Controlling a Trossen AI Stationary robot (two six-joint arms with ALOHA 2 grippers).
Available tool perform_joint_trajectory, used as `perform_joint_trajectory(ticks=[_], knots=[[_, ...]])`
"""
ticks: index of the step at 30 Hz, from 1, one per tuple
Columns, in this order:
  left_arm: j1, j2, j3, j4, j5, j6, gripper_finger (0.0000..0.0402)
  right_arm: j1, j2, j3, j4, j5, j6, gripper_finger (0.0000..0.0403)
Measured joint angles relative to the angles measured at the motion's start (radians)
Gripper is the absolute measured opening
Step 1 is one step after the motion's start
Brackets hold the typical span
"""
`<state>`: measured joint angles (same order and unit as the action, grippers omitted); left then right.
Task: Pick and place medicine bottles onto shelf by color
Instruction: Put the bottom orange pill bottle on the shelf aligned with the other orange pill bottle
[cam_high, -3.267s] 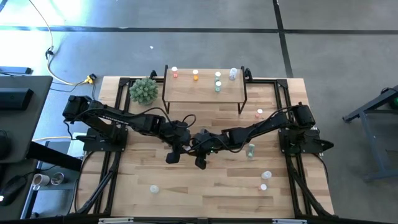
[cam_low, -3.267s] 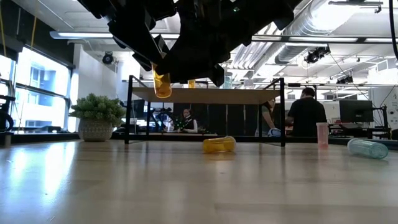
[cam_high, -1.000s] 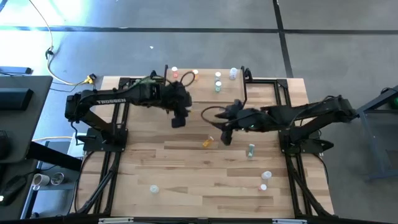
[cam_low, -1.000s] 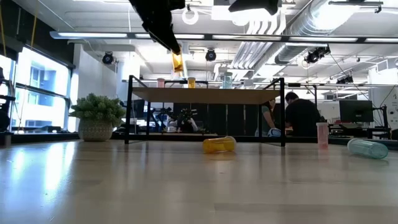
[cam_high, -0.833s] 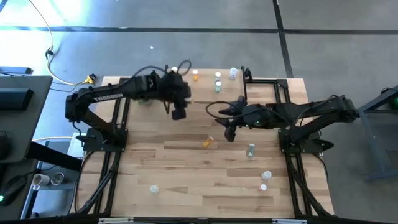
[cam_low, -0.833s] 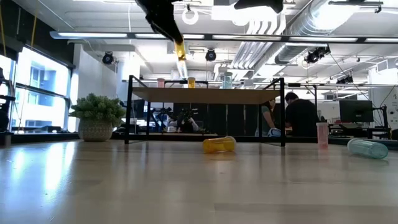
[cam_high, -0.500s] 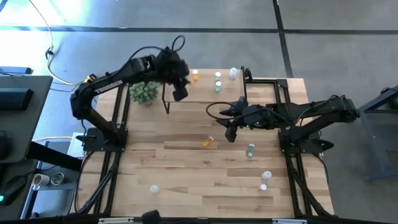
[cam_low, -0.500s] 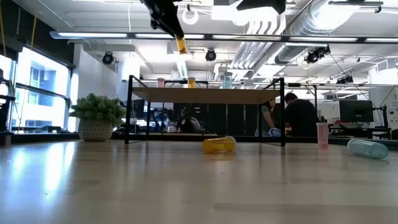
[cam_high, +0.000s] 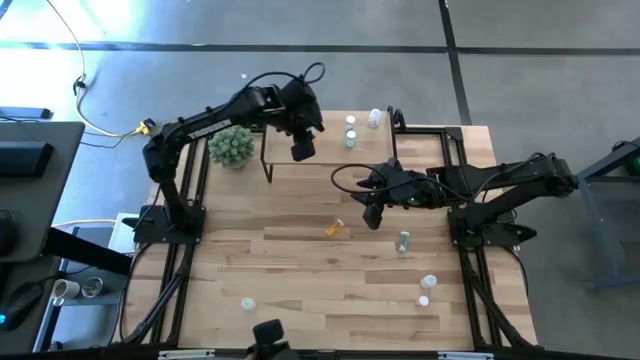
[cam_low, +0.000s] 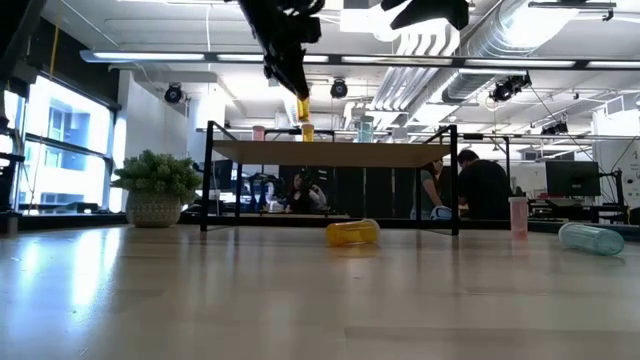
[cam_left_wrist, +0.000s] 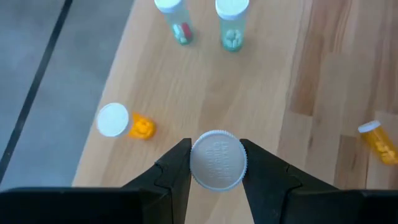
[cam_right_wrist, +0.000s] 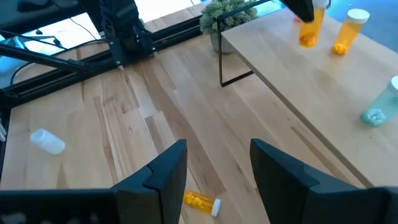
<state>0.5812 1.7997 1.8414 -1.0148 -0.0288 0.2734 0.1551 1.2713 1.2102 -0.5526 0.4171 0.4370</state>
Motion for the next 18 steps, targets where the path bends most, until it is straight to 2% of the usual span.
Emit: perform_joint_trajectory(ticks=[6,18], knots=[[0.000,0.060,0.012,-0.002,0.000,0.031,0.0115,0.000,0.000,0.000,-0.013,0.000,0.000,0.0165],[0.010,0.070,0.012,0.012,0.044,0.045,0.0115,0.000,0.000,0.000,-0.035,0.000,0.000,0.0165]])
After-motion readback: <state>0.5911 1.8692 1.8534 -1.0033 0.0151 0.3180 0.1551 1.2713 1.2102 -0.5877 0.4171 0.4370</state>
